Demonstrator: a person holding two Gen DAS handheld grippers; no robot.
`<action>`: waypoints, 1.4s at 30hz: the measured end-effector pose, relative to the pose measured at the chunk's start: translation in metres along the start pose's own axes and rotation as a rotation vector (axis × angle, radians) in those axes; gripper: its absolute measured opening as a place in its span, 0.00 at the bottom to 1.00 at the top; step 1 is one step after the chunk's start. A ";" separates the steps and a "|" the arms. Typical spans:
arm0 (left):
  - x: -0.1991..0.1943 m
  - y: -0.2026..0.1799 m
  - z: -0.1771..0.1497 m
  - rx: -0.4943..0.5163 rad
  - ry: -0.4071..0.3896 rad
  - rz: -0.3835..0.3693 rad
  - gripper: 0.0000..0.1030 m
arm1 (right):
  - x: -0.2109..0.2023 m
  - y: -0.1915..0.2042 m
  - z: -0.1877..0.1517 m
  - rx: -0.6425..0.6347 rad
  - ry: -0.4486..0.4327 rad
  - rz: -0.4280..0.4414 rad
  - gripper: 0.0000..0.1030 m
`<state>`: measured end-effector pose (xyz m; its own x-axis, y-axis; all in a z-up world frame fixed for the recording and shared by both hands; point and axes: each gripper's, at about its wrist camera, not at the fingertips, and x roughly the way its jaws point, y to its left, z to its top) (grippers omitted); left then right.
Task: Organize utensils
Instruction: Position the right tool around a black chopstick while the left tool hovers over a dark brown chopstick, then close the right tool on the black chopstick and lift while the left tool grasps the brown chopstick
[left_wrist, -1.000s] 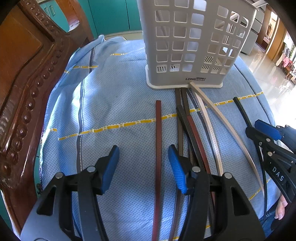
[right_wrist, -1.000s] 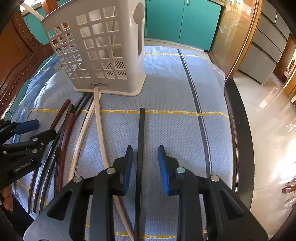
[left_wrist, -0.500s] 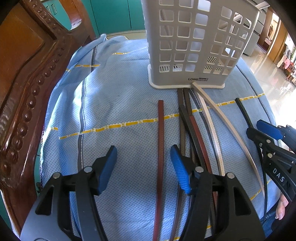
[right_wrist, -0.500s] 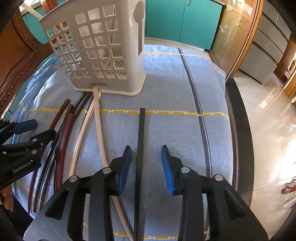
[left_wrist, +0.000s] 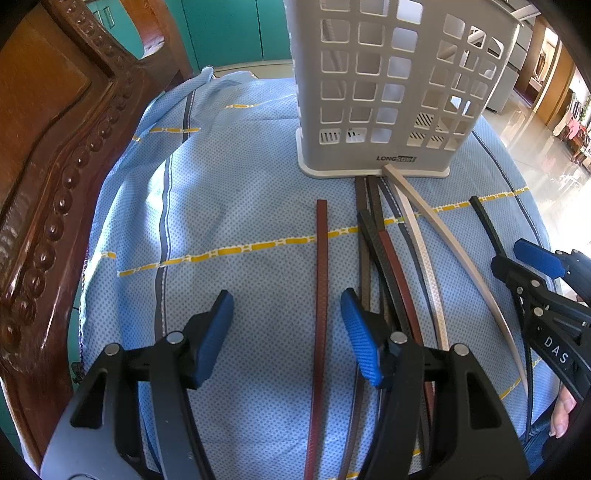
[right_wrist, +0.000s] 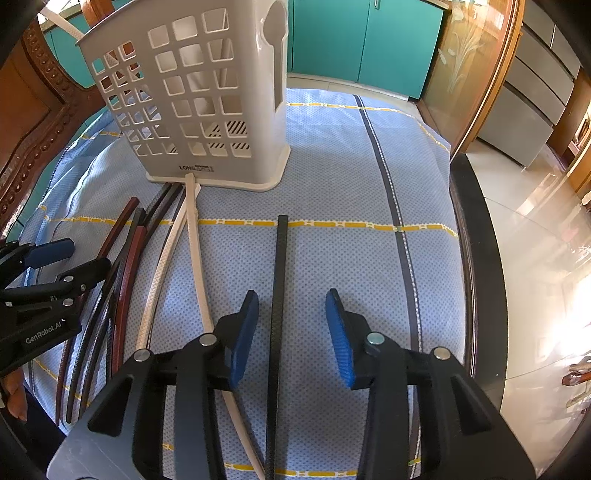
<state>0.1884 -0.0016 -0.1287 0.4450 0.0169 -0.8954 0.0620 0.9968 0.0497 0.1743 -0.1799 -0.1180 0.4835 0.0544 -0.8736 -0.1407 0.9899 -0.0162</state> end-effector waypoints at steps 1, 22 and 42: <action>0.000 0.000 0.000 0.000 0.000 0.000 0.60 | 0.000 0.000 0.000 -0.001 0.000 0.000 0.38; -0.017 -0.005 0.000 -0.025 -0.061 -0.073 0.07 | -0.020 -0.009 0.003 0.043 -0.068 0.075 0.06; -0.122 0.005 -0.002 -0.041 -0.402 -0.142 0.06 | -0.124 -0.037 -0.003 0.060 -0.441 0.241 0.06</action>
<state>0.1328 0.0012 -0.0195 0.7480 -0.1443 -0.6478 0.1157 0.9895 -0.0868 0.1168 -0.2238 -0.0104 0.7640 0.3196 -0.5605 -0.2497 0.9475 0.1998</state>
